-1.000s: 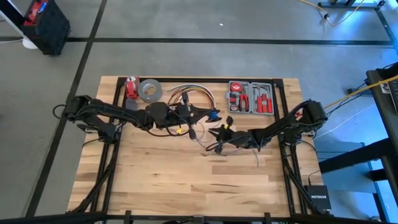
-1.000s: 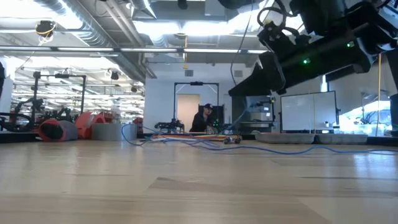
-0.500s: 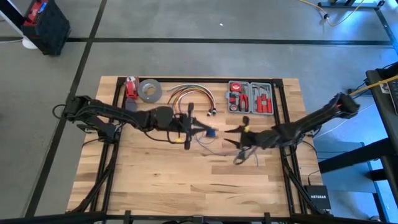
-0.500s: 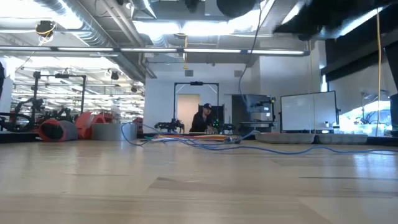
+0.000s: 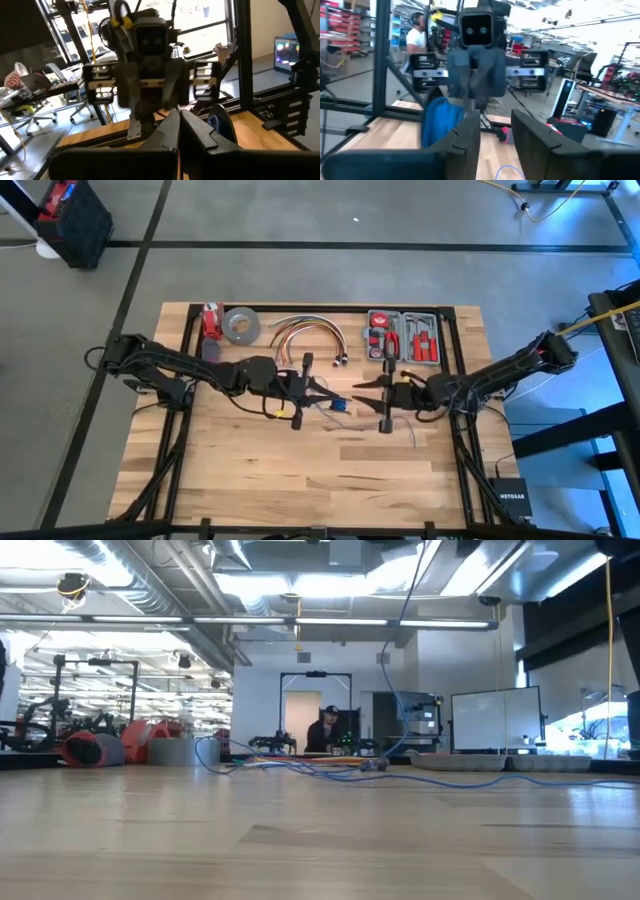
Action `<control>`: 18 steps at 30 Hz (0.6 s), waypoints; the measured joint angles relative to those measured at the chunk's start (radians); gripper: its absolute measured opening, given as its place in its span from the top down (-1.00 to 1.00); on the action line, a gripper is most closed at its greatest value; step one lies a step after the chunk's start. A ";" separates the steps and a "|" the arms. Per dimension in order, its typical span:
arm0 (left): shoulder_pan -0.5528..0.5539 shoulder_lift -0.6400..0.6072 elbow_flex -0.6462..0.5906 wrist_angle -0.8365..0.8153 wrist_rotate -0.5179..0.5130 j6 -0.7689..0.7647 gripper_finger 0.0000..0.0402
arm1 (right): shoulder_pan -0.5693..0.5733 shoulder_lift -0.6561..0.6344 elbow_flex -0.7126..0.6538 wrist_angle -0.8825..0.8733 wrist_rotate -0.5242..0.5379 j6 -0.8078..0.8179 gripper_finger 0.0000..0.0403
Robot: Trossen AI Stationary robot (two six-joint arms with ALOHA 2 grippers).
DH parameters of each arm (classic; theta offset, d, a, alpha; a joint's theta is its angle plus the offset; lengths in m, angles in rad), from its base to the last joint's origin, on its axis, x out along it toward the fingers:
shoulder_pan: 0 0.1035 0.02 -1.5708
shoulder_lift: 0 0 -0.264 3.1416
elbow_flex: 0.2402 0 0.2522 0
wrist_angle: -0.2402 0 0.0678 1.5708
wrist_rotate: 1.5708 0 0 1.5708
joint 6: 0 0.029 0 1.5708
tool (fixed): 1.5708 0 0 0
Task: Coil cords
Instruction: Coil the blue wire on the black spool
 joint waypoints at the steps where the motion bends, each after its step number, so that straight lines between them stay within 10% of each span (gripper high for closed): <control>1: 0.000 0.000 0.000 0.000 0.000 0.000 1.00 | -0.006 0.013 0.000 0.016 -0.023 0.004 0.46; 18: 0.000 0.000 0.000 -0.029 -0.004 -0.009 1.00 | -0.006 0.019 0.000 0.059 -0.094 0.047 0.53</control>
